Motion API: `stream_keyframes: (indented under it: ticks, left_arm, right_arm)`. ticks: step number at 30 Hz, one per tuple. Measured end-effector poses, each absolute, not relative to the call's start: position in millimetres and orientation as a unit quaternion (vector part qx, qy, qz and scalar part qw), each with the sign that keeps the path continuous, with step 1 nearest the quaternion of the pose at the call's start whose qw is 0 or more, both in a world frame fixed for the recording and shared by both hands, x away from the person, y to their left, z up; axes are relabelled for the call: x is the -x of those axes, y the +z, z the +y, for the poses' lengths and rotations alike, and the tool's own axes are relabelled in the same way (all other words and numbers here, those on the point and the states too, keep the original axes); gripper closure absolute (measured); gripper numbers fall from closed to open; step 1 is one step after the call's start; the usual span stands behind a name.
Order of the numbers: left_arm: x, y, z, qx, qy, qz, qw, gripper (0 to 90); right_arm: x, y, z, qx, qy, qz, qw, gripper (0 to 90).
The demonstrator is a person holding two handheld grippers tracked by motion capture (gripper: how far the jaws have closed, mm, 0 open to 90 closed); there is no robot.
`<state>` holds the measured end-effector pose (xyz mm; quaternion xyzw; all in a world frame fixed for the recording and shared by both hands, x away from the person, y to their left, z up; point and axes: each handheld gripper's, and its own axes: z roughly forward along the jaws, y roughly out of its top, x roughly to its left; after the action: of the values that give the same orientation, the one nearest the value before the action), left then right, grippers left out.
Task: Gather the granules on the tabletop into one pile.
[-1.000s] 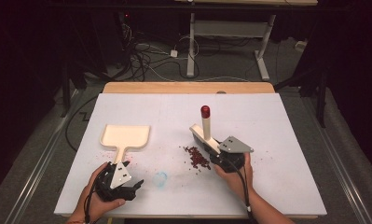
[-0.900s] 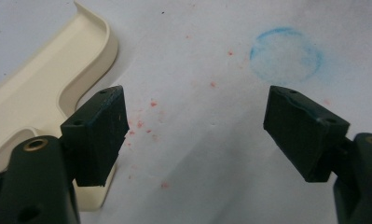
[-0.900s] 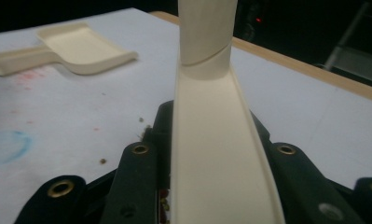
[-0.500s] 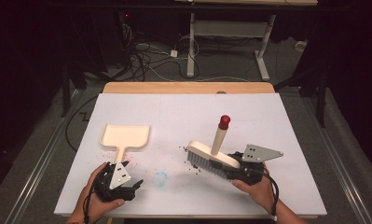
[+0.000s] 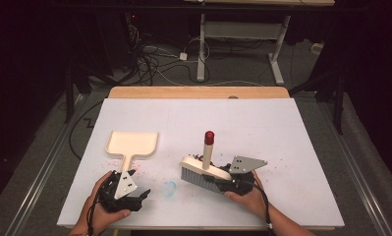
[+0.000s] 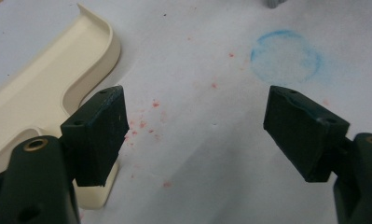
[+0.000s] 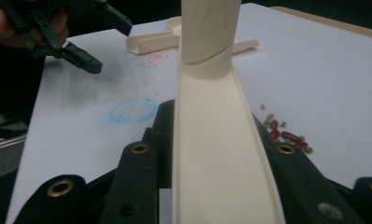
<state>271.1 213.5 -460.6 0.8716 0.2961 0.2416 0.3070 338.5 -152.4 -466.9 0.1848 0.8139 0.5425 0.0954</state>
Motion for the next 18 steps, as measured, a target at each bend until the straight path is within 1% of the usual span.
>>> stream_keyframes:
  ticks: [4, 10, 18]
  left_arm:
    - [-271, -461, 213, -0.873, 0.242, 0.296, 0.304, 21.1]
    - [-272, -461, 211, -0.874, 0.242, 0.295, 0.302, 21.1]
    - [-272, -461, 211, -0.874, 0.243, 0.292, 0.302, 21.1]
  right_arm:
    - [-349, -468, -159, -0.2, 0.542, 0.811, 0.096, 67.5]
    - [-359, -462, -166, -0.214, 0.54, 0.805, 0.122, 67.5]
    - [-358, -453, -175, -0.225, 0.546, 0.795, 0.137, 67.5]
